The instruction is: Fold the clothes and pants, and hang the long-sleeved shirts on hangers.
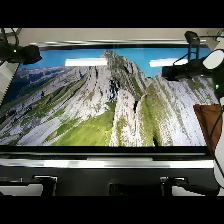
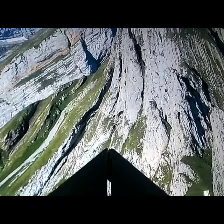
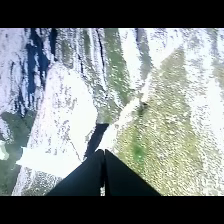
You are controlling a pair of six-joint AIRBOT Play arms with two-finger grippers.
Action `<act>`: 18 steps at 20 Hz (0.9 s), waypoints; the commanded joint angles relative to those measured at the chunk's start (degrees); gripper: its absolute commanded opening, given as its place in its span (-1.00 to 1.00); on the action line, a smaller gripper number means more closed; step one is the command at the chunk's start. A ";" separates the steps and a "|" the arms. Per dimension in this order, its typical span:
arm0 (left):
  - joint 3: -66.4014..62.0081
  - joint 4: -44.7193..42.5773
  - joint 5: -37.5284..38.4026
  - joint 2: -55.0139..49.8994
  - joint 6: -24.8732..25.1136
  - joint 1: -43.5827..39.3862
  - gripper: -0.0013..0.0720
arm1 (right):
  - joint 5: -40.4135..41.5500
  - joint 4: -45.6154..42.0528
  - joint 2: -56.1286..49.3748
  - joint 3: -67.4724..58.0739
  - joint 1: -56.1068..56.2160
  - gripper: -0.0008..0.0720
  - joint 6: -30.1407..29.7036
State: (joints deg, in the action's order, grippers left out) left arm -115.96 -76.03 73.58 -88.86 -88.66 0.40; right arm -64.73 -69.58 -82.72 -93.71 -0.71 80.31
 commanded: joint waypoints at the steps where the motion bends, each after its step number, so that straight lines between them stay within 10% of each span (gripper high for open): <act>1: 0.00 -0.11 0.24 0.02 0.22 0.11 -0.91 | 2.45 0.98 0.11 -0.02 2.73 -0.89 1.27; 18: 0.02 -0.09 1.36 -2.82 0.20 0.09 -0.91 | 1.86 0.83 0.11 -0.02 2.75 -0.88 1.29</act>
State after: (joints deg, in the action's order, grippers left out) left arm -115.96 -76.12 74.91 -91.53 -88.49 0.47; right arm -62.85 -68.77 -82.65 -93.71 1.98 81.65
